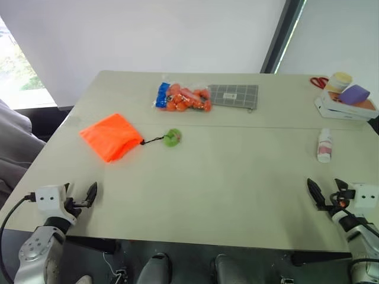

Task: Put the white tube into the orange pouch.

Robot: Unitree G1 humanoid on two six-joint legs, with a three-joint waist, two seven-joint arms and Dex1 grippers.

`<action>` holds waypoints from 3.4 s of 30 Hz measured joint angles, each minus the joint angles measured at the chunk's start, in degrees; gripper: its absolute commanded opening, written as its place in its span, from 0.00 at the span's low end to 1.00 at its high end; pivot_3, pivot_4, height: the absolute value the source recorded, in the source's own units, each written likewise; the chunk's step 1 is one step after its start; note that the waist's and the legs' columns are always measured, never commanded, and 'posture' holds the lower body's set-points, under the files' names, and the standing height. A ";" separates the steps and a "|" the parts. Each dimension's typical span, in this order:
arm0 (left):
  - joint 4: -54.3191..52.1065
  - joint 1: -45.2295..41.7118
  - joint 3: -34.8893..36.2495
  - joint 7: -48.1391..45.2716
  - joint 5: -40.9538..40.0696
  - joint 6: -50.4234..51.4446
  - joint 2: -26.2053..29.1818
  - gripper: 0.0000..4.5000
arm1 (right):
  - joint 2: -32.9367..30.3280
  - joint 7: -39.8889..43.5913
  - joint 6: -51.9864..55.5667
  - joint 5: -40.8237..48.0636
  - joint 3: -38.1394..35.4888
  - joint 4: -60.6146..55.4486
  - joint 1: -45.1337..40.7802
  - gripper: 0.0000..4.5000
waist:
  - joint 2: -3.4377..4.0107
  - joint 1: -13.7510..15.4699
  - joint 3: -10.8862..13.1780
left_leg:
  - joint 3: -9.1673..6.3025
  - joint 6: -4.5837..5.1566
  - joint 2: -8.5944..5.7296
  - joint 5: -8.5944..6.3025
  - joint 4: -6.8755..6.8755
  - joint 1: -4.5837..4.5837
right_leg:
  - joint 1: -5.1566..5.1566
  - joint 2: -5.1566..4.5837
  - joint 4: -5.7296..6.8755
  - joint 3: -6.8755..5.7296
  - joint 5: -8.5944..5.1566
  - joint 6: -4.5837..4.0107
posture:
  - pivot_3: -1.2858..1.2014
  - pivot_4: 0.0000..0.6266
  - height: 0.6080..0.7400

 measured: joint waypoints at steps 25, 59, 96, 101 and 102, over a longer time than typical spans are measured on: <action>-5.28 -6.06 -6.49 1.08 6.74 -1.31 1.78 1.00 | 0.47 4.18 5.16 0.00 11.52 -10.60 -4.32 1.00 | 0.04 0.03 -0.02 | 0.00 0.15 0.00 0.09 -0.02 -0.02 | 0.13 0.05 0.05 -0.01 0.02 0.01 | 0.52 0.24 0.88; 15.99 -33.30 -27.80 14.68 41.90 4.87 7.96 0.48 | 5.79 8.08 15.56 -2.52 34.93 -29.40 -9.64 1.00 | -0.10 -0.06 -0.02 | -0.10 0.16 -0.02 0.11 -0.02 0.00 | 0.06 0.14 0.31 -0.10 0.19 0.49 | 0.52 0.24 0.88; -15.45 -29.43 -41.73 -3.01 30.87 21.59 -6.14 0.00 | 1.82 -8.44 14.80 -9.70 19.34 -14.78 -18.69 1.00 | -0.09 0.06 -0.02 | -0.05 0.17 -0.06 0.13 0.15 0.01 | 0.20 0.12 0.34 -0.07 0.20 0.48 | 0.52 0.24 0.88; -23.07 -27.53 -42.14 -6.00 27.35 27.17 -5.50 0.00 | -0.49 -16.43 13.02 -14.60 14.44 -9.52 -19.83 1.00 | -0.02 -0.41 -0.06 | -0.03 0.18 -0.03 0.13 0.11 0.08 | 0.19 0.16 0.41 -0.05 0.20 0.49 | 0.52 0.24 0.88; -24.29 -26.59 -41.45 -6.53 26.54 27.90 -4.62 0.00 | -0.52 -18.30 13.05 -15.75 14.13 -8.50 -20.02 1.00 | 0.00 -0.50 -0.07 | -0.03 0.18 -0.02 0.13 0.11 0.13 | 0.21 0.17 0.43 -0.04 0.19 0.48 | 0.52 0.24 0.88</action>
